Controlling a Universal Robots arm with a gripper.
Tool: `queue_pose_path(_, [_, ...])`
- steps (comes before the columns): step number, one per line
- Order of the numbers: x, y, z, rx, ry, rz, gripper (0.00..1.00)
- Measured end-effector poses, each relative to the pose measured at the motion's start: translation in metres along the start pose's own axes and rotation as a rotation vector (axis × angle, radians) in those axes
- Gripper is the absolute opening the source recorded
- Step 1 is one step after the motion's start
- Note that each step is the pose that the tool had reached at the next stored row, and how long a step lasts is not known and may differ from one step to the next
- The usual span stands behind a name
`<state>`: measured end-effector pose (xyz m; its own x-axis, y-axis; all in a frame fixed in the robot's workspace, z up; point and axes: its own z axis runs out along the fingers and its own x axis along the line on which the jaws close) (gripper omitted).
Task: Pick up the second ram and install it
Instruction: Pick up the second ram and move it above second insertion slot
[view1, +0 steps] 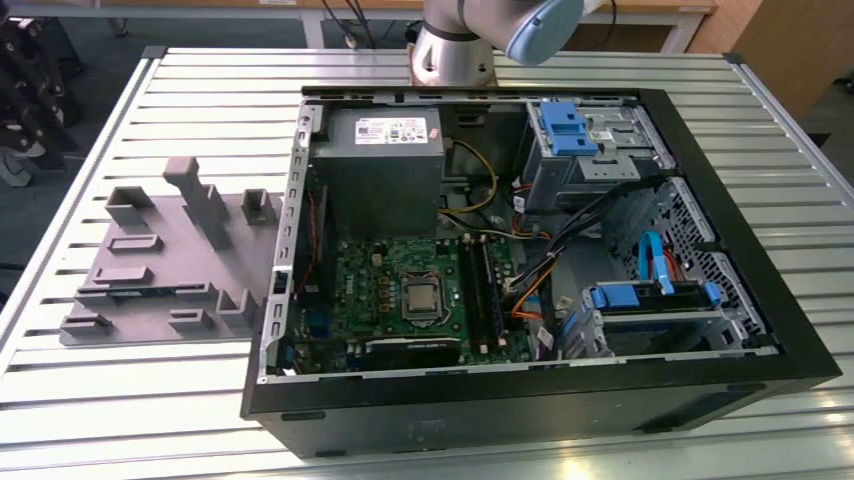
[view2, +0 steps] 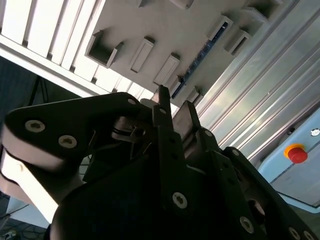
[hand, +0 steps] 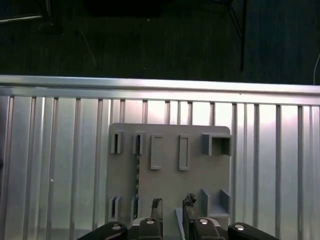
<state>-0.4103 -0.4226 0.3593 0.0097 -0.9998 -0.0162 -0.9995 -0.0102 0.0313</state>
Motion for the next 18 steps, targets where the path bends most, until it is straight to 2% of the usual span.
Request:
queue_pose_path(2, [0.0, 0.0, 0.0019, 0.0018, -0.0002, 0.008, 0.31])
queue_pose_path(3, [0.0, 0.0001, 0.0028, 0.0026, -0.0002, 0.008, 0.37])
queue_pose_path(18, [0.0002, 0.0005, 0.0146, 0.0027, -0.0028, 0.008, 0.37])
